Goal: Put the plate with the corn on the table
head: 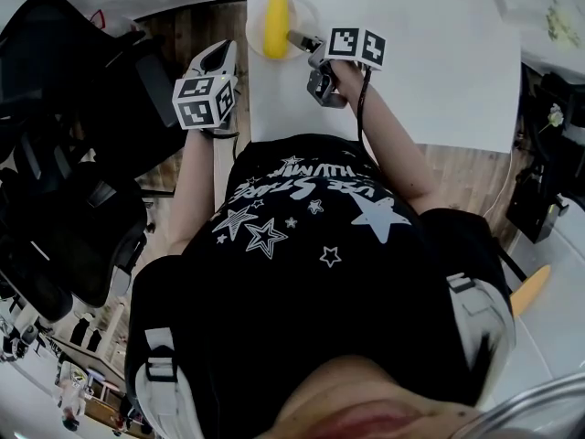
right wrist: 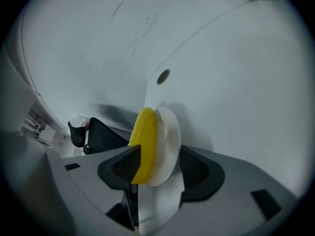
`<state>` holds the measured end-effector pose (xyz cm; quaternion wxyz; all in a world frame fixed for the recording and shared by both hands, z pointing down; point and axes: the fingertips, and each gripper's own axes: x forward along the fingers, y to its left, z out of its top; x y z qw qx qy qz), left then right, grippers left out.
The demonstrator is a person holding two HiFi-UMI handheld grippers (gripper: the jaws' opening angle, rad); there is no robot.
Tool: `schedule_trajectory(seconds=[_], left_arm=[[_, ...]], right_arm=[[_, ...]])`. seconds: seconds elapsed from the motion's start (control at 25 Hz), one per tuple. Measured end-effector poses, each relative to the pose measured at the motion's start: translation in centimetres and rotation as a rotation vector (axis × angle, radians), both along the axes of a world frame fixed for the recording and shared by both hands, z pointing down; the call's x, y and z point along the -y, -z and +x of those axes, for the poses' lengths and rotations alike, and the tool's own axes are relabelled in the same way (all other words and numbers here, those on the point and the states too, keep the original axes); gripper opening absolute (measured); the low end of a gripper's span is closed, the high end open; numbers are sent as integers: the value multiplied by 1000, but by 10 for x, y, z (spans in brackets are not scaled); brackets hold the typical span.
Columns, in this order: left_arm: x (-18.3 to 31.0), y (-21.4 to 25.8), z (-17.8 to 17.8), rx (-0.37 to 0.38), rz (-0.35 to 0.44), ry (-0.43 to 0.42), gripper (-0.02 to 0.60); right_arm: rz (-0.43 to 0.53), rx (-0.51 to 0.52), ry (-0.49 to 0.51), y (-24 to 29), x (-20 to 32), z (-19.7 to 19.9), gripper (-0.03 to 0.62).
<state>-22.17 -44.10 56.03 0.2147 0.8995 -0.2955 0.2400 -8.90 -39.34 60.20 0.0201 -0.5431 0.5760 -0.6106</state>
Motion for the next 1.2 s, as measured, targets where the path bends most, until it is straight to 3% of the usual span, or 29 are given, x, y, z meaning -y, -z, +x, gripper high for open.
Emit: schedule_trajectory(seconds=[0.32,0.56,0.8,1.0,1.2], left_arm=[[-4,4,0,-6,9,-2,5],[-6,6,0,-11,12,-3,5],[-8,21,10,-16,48,29,5],[-23,41,26,-21,84,81,5],[-47,59,42,-26,117,131,5]], right_arm=[[-23,-129,25,-1,-10,7,233],[-4,-120,-2,7,-16,19,233],[51,-156,54,19,-22,35,230],[118,-171,127,39,-29,54,101],[185,-229,193,55,-42,76,31]])
